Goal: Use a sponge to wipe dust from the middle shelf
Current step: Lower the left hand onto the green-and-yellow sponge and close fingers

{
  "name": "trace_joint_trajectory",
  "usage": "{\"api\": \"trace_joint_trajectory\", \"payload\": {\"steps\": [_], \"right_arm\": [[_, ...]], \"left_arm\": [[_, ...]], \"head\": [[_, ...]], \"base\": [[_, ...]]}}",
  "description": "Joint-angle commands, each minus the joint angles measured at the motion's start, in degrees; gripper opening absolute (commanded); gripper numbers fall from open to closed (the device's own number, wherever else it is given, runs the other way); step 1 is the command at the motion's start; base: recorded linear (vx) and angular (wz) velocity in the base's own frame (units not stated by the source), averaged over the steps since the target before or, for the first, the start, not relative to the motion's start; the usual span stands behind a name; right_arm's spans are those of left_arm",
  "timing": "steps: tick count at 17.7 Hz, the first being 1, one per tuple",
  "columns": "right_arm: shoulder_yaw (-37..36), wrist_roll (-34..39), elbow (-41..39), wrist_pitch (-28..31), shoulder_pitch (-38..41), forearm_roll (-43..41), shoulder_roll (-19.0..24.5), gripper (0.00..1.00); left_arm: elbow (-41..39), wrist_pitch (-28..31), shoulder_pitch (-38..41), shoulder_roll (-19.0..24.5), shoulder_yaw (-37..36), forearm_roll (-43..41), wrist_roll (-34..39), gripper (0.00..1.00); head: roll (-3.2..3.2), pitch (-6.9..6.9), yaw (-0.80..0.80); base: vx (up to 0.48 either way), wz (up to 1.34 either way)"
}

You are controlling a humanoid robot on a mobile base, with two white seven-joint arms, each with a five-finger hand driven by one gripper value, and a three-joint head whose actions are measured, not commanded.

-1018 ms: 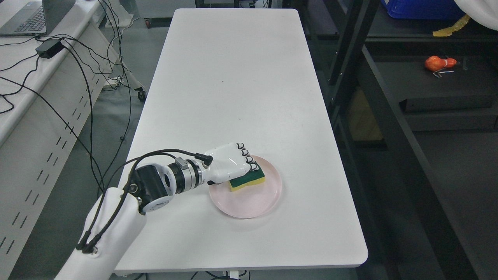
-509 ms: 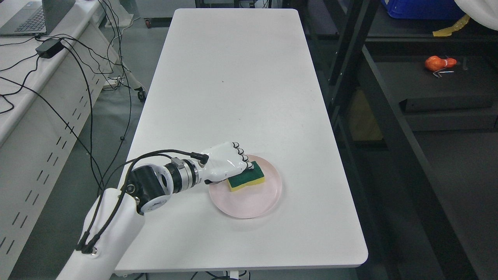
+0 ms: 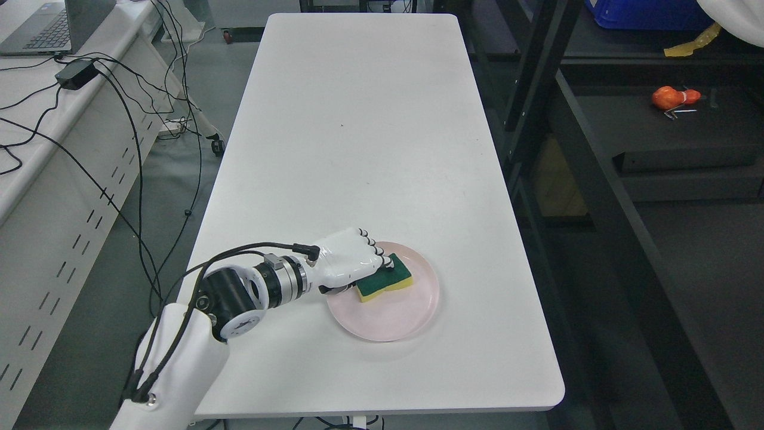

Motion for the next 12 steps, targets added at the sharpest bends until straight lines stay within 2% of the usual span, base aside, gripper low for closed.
{"api": "trace_joint_trajectory", "payload": {"steps": [1, 6, 8, 10, 12], "right_arm": [[-0.01, 0.01, -1.0, 0.03, 0.0, 0.0, -1.0, 1.0], [-0.01, 0.01, -1.0, 0.03, 0.0, 0.0, -1.0, 1.0], [-0.01, 0.01, -1.0, 0.03, 0.0, 0.0, -1.0, 1.0], [-0.01, 0.01, -1.0, 0.03, 0.0, 0.0, -1.0, 1.0], [-0.01, 0.01, -1.0, 0.03, 0.0, 0.0, -1.0, 1.0]], "left_arm": [[0.76, -0.22, 3.07, -5.28, 5.68, 8.3, -0.59, 0.24], [0.85, -0.31, 5.54, -5.28, 8.22, 18.14, -1.3, 0.09], [0.85, -0.31, 6.24, -5.19, 9.63, 24.73, -1.47, 0.0], [0.68, -0.31, 7.29, -5.63, 12.25, 28.6, -1.39, 0.0], [-0.11, -0.75, 7.3, -8.6, 15.77, 32.47, -1.21, 0.0]], "head": [[0.0, 0.0, 0.0], [0.0, 0.0, 0.0], [0.0, 0.0, 0.0], [0.0, 0.0, 0.0], [0.0, 0.0, 0.0]], "base": [[0.0, 0.0], [0.0, 0.0], [0.0, 0.0], [0.0, 0.0], [0.0, 0.0]]}}
